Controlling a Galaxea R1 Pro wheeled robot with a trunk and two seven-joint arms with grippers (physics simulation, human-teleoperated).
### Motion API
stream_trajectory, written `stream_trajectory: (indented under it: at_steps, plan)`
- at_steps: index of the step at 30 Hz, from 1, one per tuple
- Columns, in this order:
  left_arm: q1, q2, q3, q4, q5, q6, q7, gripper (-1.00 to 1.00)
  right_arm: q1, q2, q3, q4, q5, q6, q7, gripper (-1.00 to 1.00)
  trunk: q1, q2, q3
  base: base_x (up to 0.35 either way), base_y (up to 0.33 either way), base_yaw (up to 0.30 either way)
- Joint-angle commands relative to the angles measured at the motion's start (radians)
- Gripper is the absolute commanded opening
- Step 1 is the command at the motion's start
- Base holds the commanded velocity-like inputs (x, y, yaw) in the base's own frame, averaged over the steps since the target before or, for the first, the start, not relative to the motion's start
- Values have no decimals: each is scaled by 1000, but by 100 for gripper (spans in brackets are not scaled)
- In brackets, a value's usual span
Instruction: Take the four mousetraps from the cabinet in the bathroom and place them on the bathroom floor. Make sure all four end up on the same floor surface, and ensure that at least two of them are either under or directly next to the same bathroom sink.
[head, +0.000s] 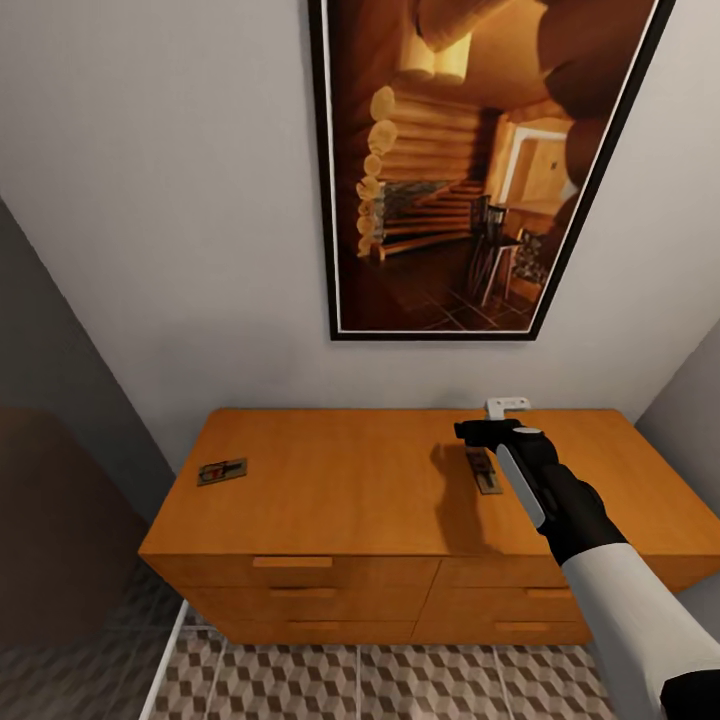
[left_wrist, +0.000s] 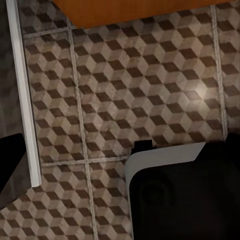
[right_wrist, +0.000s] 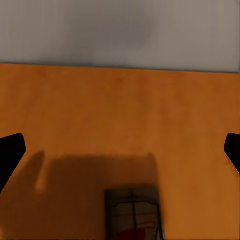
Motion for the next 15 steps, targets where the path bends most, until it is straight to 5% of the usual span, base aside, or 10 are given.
stream_trajectory:
  at_steps: [1,15]
  plan:
    - [-2,-1,-9,5,6,-7,3,100,-1,-2,4,-1,-11,1,-10,100,1,-2,-2,120,0,0]
    - [-2,-1,-9,5,6,-7,2,100,2,-3,4,27,-10,-16,30,100,1,-2,-2,83,0,0]
